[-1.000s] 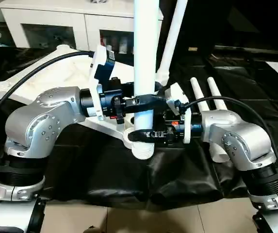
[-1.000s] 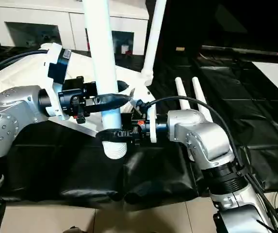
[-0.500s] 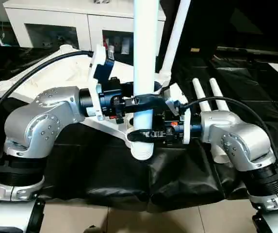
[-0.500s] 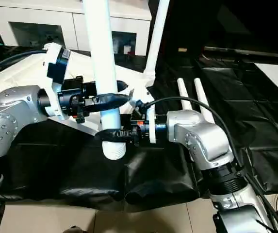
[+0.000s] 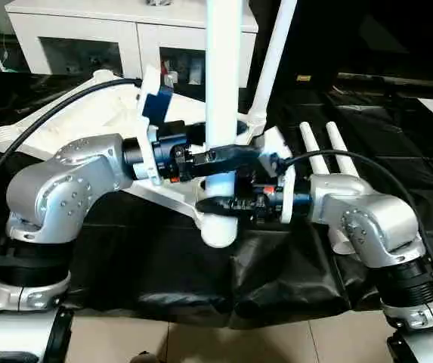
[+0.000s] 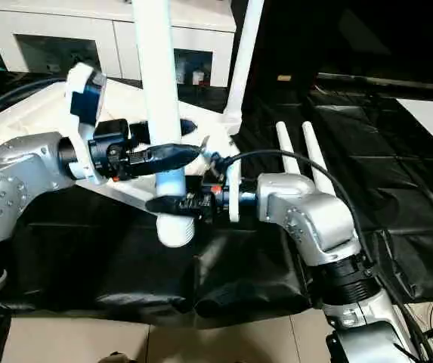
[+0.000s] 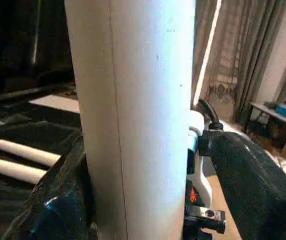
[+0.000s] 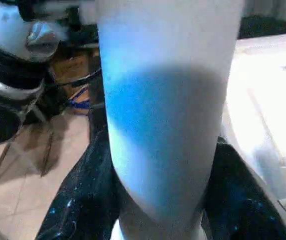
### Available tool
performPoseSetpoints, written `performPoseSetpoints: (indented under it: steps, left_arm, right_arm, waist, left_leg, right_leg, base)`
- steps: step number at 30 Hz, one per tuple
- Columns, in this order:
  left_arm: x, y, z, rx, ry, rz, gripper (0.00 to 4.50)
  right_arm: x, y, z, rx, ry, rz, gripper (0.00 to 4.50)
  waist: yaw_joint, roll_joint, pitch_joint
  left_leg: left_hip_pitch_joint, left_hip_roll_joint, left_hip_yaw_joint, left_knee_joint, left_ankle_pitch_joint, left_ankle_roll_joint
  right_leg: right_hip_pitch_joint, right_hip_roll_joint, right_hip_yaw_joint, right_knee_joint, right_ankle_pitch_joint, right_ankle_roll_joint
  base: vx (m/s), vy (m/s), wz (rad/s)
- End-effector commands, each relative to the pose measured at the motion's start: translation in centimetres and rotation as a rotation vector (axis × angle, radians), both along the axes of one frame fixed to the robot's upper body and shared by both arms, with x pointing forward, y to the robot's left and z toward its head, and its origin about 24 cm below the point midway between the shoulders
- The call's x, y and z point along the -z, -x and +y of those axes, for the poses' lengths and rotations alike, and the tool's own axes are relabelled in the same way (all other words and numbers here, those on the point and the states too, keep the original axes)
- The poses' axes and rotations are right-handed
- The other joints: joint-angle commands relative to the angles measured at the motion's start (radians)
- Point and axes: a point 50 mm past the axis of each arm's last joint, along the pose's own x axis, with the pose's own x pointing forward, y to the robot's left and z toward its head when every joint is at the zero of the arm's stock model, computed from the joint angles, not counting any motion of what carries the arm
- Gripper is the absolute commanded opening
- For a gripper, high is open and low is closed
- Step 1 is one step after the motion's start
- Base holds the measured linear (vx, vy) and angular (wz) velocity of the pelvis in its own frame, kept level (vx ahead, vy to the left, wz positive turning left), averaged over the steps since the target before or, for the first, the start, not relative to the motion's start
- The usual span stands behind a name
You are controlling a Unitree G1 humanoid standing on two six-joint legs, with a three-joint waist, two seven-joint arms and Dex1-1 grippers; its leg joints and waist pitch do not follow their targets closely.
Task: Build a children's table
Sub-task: Pick table leg, then insert table leg to table base
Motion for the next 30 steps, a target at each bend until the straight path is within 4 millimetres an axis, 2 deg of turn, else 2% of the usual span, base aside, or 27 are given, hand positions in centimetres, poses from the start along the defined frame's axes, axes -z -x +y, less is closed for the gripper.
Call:
performPoseSetpoints:
  steps: [1,5,6,9,11,12,14,15,16,17,18,19,20,22,24,28,29,30]
  left_arm:
    - [-0.3,-0.6,0.6,-0.043,0.017,0.004,3.92]
    - [-0.4,-1.4,1.5,-0.1,0.096,0.002,4.3]
    - [-0.5,-1.6,1.7,-0.109,0.124,-0.001,4.3]
    - [-0.5,-1.8,1.7,-0.119,0.125,0.002,4.3]
    - [0.2,-2.6,2.2,-0.201,0.084,0.02,4.3]
    - [0.7,-3.1,2.4,-0.249,0.054,0.037,4.3]
    - [2.4,-3.9,3.1,-0.35,-0.094,0.056,4.3]
    - [3.3,-3.9,3.3,-0.364,-0.185,0.033,4.3]
    - [3.3,-3.9,3.3,-0.364,-0.185,0.033,4.3]
    - [4.2,-3.8,3.5,-0.364,-0.289,0.001,4.3]
    - [6.5,-3.7,4.1,-0.366,-0.555,-0.09,4.3]
    - [7.3,-3.6,4.3,-0.349,-0.65,-0.119,4.3]
    - [7.7,-3.6,4.4,-0.341,-0.685,-0.125,4.3]
    - [8.7,-3.5,4.4,-0.299,-0.788,-0.151,4.3]
    - [9.5,-3.5,4.5,-0.249,-0.866,-0.166,4.3]
    - [10.3,-4.1,4.7,-0.182,-0.976,-0.184,4.3]
    - [10.5,-4.3,4.8,-0.172,-0.994,-0.188,4.3]
    - [11.0,-4.9,5.1,-0.164,-1.073,-0.219,4.3]
  right_arm:
    - [-1.2,-0.1,-1.5,0.058,-0.028,-0.034,1.86]
    - [-1.6,0.1,-2.0,0.071,-0.053,-0.041,1.86]
    - [-1.7,0.2,-2.0,0.076,-0.059,-0.041,1.86]
    - [-1.6,0.3,-2.1,0.085,-0.059,-0.037,1.86]
    - [-1.3,0.3,-2.3,0.116,-0.052,-0.035,1.86]
    - [-1.1,0.1,-2.6,0.154,-0.047,-0.037,1.86]
    - [-0.7,-0.7,-3.3,0.258,-0.023,-0.043,1.86]
    - [-0.4,-0.9,-3.6,0.294,-0.005,-0.046,1.86]
    - [-0.4,-0.9,-3.6,0.294,-0.005,-0.046,1.86]
    - [-0.1,-1.2,-3.9,0.334,0.011,-0.05,1.86]
    - [0.4,-1.6,-4.2,0.399,0.031,-0.054,1.86]
    - [0.6,-1.7,-4.3,0.419,0.036,-0.054,1.86]
    - [0.6,-1.7,-4.3,0.422,0.037,-0.055,1.86]
    - [0.9,-1.7,-4.2,0.428,0.042,-0.052,1.86]
    - [1.1,-1.5,-3.9,0.421,0.049,-0.05,1.86]
    - [1.6,-1.2,-3.7,0.406,0.071,-0.054,1.86]
    - [1.6,-1.2,-3.6,0.405,0.076,-0.056,1.86]
    - [1.8,-1.1,-3.5,0.399,0.092,-0.062,1.86]
  waist:
    - [0.0,0.017,-0.073]
    - [0.0,0.019,-0.075]
    - [0.0,0.023,-0.075]
    - [0.0,0.023,-0.075]
    - [0.0,0.021,-0.074]
    - [0.0,0.03,-0.075]
    - [-0.001,0.024,-0.072]
    - [-0.002,0.026,-0.072]
    - [-0.002,0.027,-0.073]
    - [-0.002,0.027,-0.073]
    - [-0.004,0.029,-0.071]
    - [-0.001,0.03,-0.072]
    - [-0.005,0.03,-0.072]
    - [-0.003,0.034,-0.077]
    - [-0.003,0.033,-0.077]
    - [-0.003,0.037,-0.074]
    - [-0.003,0.035,-0.074]
    - [-0.002,0.036,-0.073]
  left_leg:
    - [0.021,-0.01,0.015,-0.066,-0.262,-0.042]
    - [0.02,-0.012,0.013,-0.067,-0.266,-0.041]
    - [0.02,-0.011,0.013,-0.067,-0.265,-0.041]
    - [0.02,-0.01,0.012,-0.068,-0.265,-0.04]
    - [0.021,-0.011,0.013,-0.067,-0.276,-0.04]
    - [0.023,-0.01,0.011,-0.068,-0.281,-0.042]
    - [0.022,-0.011,0.011,-0.07,-0.293,-0.045]
    - [0.023,-0.012,0.01,-0.071,-0.3,-0.052]
    - [0.024,-0.01,0.009,-0.072,-0.298,-0.058]
    - [0.024,-0.01,0.008,-0.073,-0.294,-0.059]
    - [0.023,-0.009,0.008,-0.074,-0.302,-0.064]
    - [0.026,-0.007,0.005,-0.075,-0.311,-0.057]
    - [0.024,-0.008,0.006,-0.075,-0.313,-0.06]
    - [0.025,-0.007,0.007,-0.073,-0.271,-0.064]
    - [0.023,-0.007,0.009,-0.072,-0.259,-0.063]
    - [0.026,-0.01,0.009,-0.073,-0.3,-0.065]
    - [0.024,-0.01,0.008,-0.073,-0.302,-0.066]
    - [0.024,-0.011,0.008,-0.074,-0.307,-0.067]
  right_leg:
    - [0.049,-0.017,0.011,-0.068,-0.207,-0.176]
    - [0.053,-0.018,0.009,-0.07,-0.211,-0.171]
    - [0.053,-0.018,0.009,-0.07,-0.198,-0.177]
    - [0.054,-0.018,0.008,-0.067,-0.184,-0.186]
    - [0.053,-0.018,0.008,-0.07,-0.198,-0.183]
    - [0.052,-0.019,0.008,-0.069,-0.207,-0.178]
    - [0.051,-0.019,0.009,-0.077,-0.244,-0.159]
    - [0.05,-0.019,0.009,-0.077,-0.277,-0.138]
    - [0.048,-0.02,0.01,-0.077,-0.287,-0.129]
    - [0.048,-0.022,0.01,-0.079,-0.284,-0.131]
    - [0.047,-0.02,0.01,-0.077,-0.278,-0.134]
    - [0.043,-0.022,0.01,-0.085,-0.29,-0.119]
    - [0.044,-0.021,0.011,-0.079,-0.284,-0.117]
    - [0.047,-0.022,0.011,-0.071,-0.206,-0.141]
    - [0.049,-0.021,0.011,-0.064,-0.16,-0.165]
    - [0.047,-0.023,0.011,-0.071,-0.201,-0.171]
    - [0.05,-0.025,0.011,-0.071,-0.205,-0.17]
    - [0.049,-0.024,0.011,-0.074,-0.217,-0.166]
  base:
    - [0.0,0.0,0.0]
    - [0.0,0.0,0.0]
    - [0.0,0.0,0.0]
    - [0.0,0.0,0.0]
    - [0.0,0.0,0.0]
    - [0.0,0.0,0.0]
    - [0.0,0.0,0.0]
    - [0.0,0.0,0.0]
    - [0.0,0.0,0.0]
    - [0.0,0.0,0.0]
    - [0.0,0.0,0.0]
    - [0.0,0.0,0.0]
    - [0.0,0.0,0.0]
    - [0.0,0.0,0.0]
    - [0.0,0.0,0.0]
    - [0.0,0.0,0.0]
    - [0.0,0.0,0.0]
    - [0.0,0.0,0.0]
